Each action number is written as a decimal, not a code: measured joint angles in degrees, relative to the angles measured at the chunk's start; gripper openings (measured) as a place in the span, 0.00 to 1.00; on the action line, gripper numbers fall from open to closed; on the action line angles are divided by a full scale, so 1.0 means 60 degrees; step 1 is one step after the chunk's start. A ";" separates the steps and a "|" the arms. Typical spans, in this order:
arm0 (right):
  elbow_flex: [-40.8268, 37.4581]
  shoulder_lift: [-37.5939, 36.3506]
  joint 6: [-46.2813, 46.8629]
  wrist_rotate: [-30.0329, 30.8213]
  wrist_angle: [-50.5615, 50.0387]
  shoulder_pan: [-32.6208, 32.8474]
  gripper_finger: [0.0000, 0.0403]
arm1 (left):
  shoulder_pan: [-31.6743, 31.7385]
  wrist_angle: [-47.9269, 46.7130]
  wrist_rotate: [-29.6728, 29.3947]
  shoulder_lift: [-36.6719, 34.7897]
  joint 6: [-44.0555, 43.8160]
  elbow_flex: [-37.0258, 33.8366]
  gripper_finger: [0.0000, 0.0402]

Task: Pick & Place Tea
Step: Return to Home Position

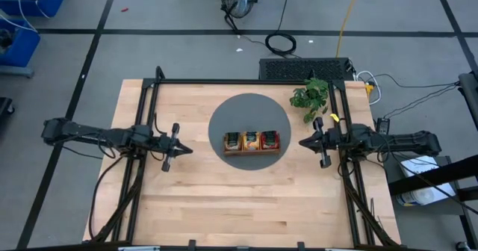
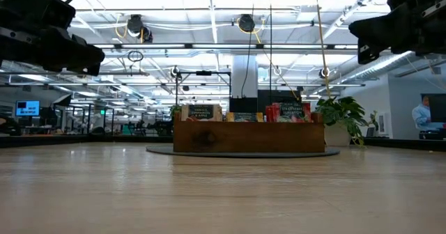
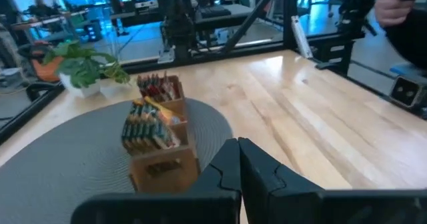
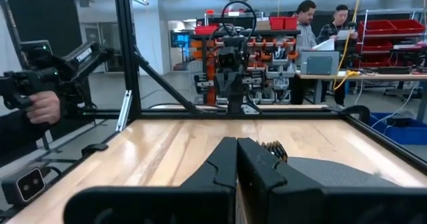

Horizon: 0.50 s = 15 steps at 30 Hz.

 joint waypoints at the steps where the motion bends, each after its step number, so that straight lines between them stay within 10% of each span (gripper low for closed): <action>1: 0.0000 -0.0173 0.0023 0.0000 -0.0177 0.0000 0.00 | -0.0071 -0.0201 -0.0197 -0.0185 0.0029 0.0000 0.00; 15: -0.0015 -0.1771 -0.0025 0.0776 -0.2131 -0.0004 0.00 | -0.0210 -0.2564 -0.0531 -0.3200 0.0369 0.0015 0.00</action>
